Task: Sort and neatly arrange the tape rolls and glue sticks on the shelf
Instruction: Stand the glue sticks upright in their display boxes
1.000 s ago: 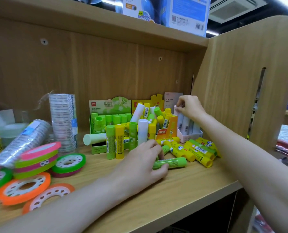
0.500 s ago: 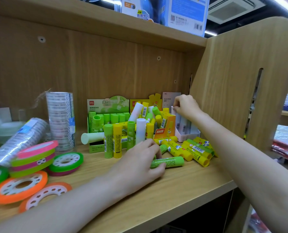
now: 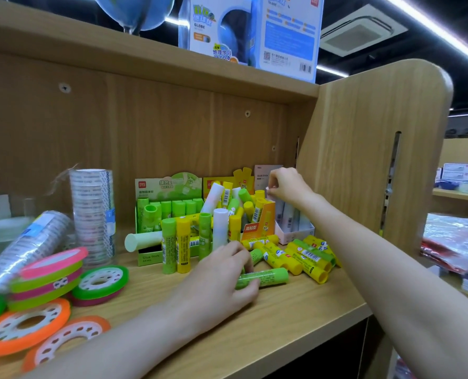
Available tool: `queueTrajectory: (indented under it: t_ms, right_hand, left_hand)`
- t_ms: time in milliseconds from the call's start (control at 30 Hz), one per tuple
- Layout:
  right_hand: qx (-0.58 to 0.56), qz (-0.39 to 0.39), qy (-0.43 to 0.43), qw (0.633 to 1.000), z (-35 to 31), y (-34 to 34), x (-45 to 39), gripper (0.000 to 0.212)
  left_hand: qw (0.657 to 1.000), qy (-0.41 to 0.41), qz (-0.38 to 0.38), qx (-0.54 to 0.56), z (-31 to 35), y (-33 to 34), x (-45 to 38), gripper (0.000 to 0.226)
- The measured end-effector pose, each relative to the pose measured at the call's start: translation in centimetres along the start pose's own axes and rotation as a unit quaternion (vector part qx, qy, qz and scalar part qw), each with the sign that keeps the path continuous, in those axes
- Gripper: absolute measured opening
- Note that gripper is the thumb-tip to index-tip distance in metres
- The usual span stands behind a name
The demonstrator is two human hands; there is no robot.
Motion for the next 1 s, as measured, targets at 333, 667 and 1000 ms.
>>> queueTrajectory:
  t_ms: [333, 667, 1000]
  right_hand:
    - [-0.070, 0.037, 0.033, 0.996, 0.4, -0.3, -0.2, 0.009]
    - [-0.038, 0.011, 0.032, 0.999, 0.5, 0.4, -0.2, 0.012]
    - [0.047, -0.051, 0.028, 0.997, 1.3, 0.6, -0.5, 0.018]
  left_hand:
    - [1.000, 0.004, 0.002, 0.001, -0.1, 0.1, -0.1, 0.016]
    - [1.000, 0.004, 0.001, 0.005, -0.1, 0.1, 0.0, 0.014]
    - [1.000, 0.008, 0.008, 0.004, -0.1, 0.2, 0.0, 0.013]
Point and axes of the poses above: each hand's wrist, its own x-axis away from the middle knuckle, its own y-axis out of the palm, z = x × y, the point moved 1 cm from there along -x, towards the middle knuckle, and after that the axes turned 13 degrees about -y, right-handed, at the moved point
